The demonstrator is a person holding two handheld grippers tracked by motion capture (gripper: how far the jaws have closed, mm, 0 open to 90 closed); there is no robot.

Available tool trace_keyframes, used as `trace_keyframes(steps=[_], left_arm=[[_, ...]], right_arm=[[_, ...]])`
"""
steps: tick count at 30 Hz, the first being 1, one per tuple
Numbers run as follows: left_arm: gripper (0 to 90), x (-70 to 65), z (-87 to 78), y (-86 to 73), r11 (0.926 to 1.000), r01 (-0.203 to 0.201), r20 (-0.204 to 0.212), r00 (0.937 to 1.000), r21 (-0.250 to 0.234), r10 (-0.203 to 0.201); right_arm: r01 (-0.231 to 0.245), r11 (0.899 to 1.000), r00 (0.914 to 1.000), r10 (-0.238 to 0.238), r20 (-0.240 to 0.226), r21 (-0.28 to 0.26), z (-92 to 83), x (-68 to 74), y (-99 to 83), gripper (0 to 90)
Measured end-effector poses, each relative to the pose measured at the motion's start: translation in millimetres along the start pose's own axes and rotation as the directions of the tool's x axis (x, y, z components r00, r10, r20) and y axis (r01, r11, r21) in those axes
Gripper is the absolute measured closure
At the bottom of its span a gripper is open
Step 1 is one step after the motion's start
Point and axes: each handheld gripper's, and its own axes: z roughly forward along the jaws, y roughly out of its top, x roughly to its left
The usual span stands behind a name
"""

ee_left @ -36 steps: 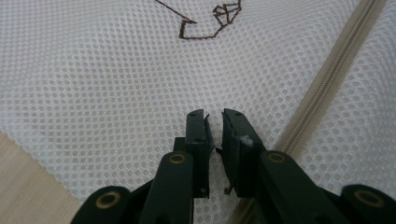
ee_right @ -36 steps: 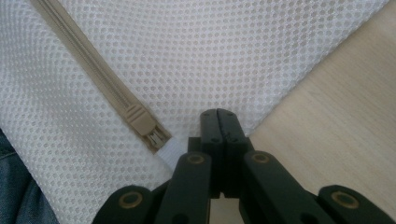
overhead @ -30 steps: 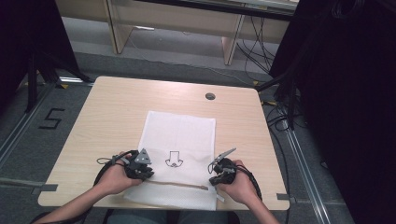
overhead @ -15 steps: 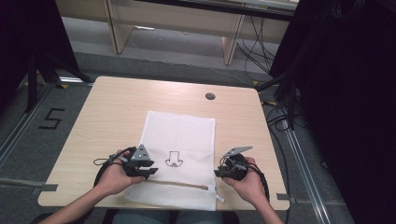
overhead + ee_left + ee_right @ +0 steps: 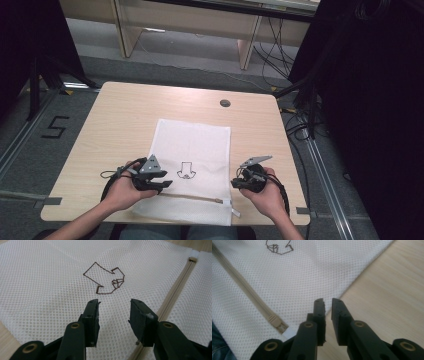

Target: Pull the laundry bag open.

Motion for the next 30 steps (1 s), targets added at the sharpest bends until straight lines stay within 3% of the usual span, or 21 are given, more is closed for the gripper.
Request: trace_keyframes(steps=[2, 3, 5, 6, 8, 9, 10, 13, 14, 15, 16, 17, 19, 21, 24, 25, 26, 27, 28, 29, 30], left_arm=[[57.8, 0.5, 0.7, 1.1, 1.0000, -0.005, 0.004, 1.0000, -0.004, 0.005], [57.5, -1.2, 1.2, 1.3, 0.9999, 0.011, 0.002, 0.9999, -0.005, -0.011], [56.6, -0.6, 1.4, 2.9, 0.9999, -0.012, -0.002, 0.9999, -0.010, 0.012], [56.1, -0.4, 1.1, 4.0, 0.9997, -0.020, 0.007, 0.9998, -0.010, 0.020], [55.4, -1.4, 1.4, 5.2, 0.9997, -0.002, 0.005, 1.0000, -0.023, 0.002], [54.9, -1.3, 1.4, 5.8, 0.9997, -0.001, 0.008, 1.0000, -0.024, 0.001], [54.3, -1.5, 1.4, 6.3, 0.9996, 0.004, 0.010, 0.9999, -0.027, -0.004], [51.3, -3.2, 2.9, 7.7, 0.9982, 0.024, 0.024, 0.9995, -0.055, -0.023], [50.6, -2.3, 2.2, 8.6, 0.9990, 0.002, 0.024, 0.9997, -0.045, -0.001], [49.1, -5.7, 3.2, 9.1, 0.9981, 0.029, 0.031, 0.9991, -0.055, -0.027], [47.4, -5.9, 3.0, 9.9, 0.9988, 0.012, 0.027, 0.9996, -0.047, -0.011], [46.3, -6.8, 3.6, 10.9, 0.9989, 0.003, 0.034, 0.9994, -0.047, -0.001], [45.9, -12.4, 6.1, 13.3, 0.9981, 0.010, 0.046, 0.9989, -0.061, -0.007], [45.7, -14.0, 7.9, 16.4, 0.9980, -0.024, 0.053, 0.9982, -0.059, 0.028], [45.8, -18.4, 11.6, 21.4, 0.9982, -0.017, 0.061, 0.9979, -0.058, 0.021], [45.8, -17.8, 13.5, 23.1, 0.9973, -0.036, 0.060, 0.9974, -0.064, 0.040], [45.8, -19.5, 14.9, 24.3, 0.9979, -0.019, 0.065, 0.9976, -0.061, 0.023], [45.9, -18.4, 16.3, 26.2, 0.9971, -0.047, 0.067, 0.9964, -0.060, 0.051], [45.9, -20.5, 17.9, 26.9, 0.9978, -0.023, 0.067, 0.9974, -0.063, 0.027], [46.0, -20.2, 19.7, 28.6, 0.9973, -0.037, 0.070, 0.9966, -0.064, 0.042], [46.3, -21.6, 21.0, 30.0, 0.9975, -0.035, 0.072, 0.9966, -0.061, 0.039]], right_arm=[[-0.001, 0.999, 1.0000, 0.001, 0.000, 0.038, -1.8, 1.7, 0.1, 89.4], [-0.004, 0.999, 1.0000, 0.005, -0.003, 0.051, -2.1, 2.0, 0.1, 90.0], [0.000, 0.998, 0.9999, 0.001, -0.015, 0.066, -1.5, 1.8, -0.5, 90.0], [-0.031, 0.995, 0.9995, 0.032, -0.009, 0.091, -2.2, 3.8, -0.8, 90.0], [-0.036, 0.995, 0.9993, 0.037, -0.007, 0.097, -1.5, 4.7, -0.8, 90.0], [-0.007, 0.996, 0.9997, 0.009, -0.025, 0.086, 0.3, 3.7, -0.5, 90.0], [-0.039, 0.994, 0.9990, 0.041, -0.017, 0.106, -0.4, 6.1, -0.3, 90.0], [-0.024, 0.992, 0.9995, 0.026, -0.017, 0.122, 2.8, 9.1, 0.2, 90.0], [-0.013, 0.993, 0.9998, 0.015, -0.012, 0.116, 3.5, 9.5, 0.1, 90.0], [-0.038, 0.990, 0.9993, 0.038, 0.006, 0.133, 2.5, 12.5, 0.2, 90.0], [-0.010, 0.993, 0.9999, 0.011, -0.004, 0.114, 3.7, 11.7, 0.5, 90.0], [-0.016, 0.994, 0.9999, 0.016, 0.000, 0.112, 3.7, 12.5, 0.8, 90.0], [-0.045, 0.993, 0.9990, 0.044, 0.007, 0.111, 3.7, 13.3, 1.7, 90.0], [-0.073, 0.991, 0.9973, 0.073, 0.007, 0.113, 3.6, 14.5, 2.2, 90.0], [-0.054, 0.994, 0.9985, 0.054, -0.003, 0.097, 5.4, 12.7, 0.8, 90.0], [-0.048, 0.994, 0.9988, 0.049, -0.009, 0.098, 5.8, 12.8, 0.1, 90.0], [-0.064, 0.992, 0.9978, 0.066, -0.010, 0.111, 5.7, 13.9, -0.4, 90.0], [-0.068, 0.990, 0.9976, 0.070, -0.007, 0.121, 5.3, 14.4, -0.7, 90.0], [-0.064, 0.990, 0.9978, 0.066, -0.009, 0.123, 5.9, 14.3, -1.0, 90.0], [-0.036, 0.993, 0.9990, 0.039, -0.021, 0.112, 6.9, 12.8, -1.1, 90.0], [-0.048, 0.992, 0.9985, 0.051, -0.019, 0.119, 7.2, 13.4, -1.3, 90.0]])
